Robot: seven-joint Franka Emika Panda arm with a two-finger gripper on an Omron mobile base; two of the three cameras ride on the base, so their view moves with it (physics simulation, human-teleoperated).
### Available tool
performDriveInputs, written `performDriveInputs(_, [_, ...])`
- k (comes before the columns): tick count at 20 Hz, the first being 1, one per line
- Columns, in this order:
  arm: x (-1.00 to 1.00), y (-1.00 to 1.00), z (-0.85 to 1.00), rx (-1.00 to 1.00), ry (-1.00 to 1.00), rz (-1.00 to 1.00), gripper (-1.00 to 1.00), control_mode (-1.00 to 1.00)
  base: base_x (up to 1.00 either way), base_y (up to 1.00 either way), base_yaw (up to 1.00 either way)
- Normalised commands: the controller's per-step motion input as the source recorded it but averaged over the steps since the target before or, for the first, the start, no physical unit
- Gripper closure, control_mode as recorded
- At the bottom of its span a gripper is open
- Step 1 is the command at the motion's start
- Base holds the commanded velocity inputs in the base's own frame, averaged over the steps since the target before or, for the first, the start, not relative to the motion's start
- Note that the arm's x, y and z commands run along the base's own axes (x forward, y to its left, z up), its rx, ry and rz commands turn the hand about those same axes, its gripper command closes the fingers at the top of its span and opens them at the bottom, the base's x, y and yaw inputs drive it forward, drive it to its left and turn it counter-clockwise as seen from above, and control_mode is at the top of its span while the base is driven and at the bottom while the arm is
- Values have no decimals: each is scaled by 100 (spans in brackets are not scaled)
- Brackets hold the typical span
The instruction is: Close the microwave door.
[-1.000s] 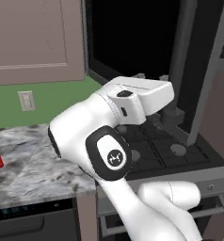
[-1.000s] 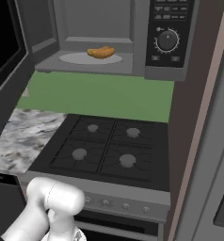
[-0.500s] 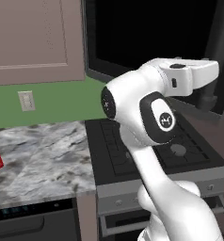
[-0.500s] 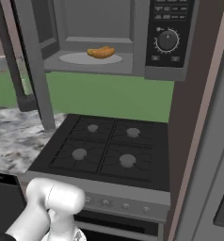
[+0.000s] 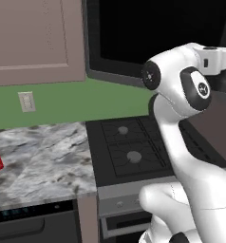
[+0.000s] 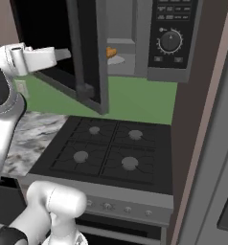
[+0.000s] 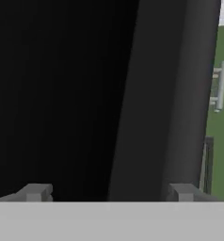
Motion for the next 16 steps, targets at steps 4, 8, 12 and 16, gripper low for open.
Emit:
performDriveInputs(4, [85,-35,0,12,2,19,-100,-100,0,0,0])
performDriveInputs(8, [100,-21,0,17,7,29,-100,-100,0,0,0])
performDriveInputs(12, [99,-28,0,20,9,35,-100,-100,0,0,0])
performDriveInputs(16, [84,-29,0,19,11,36,-100,-100,0,0,0])
